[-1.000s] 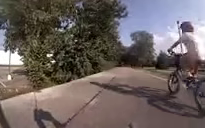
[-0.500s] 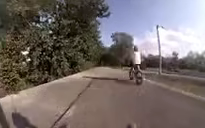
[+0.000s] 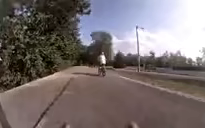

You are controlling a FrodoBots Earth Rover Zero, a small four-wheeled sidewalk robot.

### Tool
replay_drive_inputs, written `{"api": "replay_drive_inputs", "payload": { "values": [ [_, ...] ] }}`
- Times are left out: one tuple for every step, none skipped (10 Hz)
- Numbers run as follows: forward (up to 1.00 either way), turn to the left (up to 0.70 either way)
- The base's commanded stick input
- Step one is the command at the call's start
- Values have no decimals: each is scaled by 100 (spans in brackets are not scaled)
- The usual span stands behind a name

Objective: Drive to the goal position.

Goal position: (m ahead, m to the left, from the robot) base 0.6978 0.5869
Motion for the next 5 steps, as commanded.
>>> {"api": "replay_drive_inputs", "payload": {
  "values": [
    [70,0],
    [70,0],
    [70,0],
    [70,0],
    [70,0]
  ]
}}
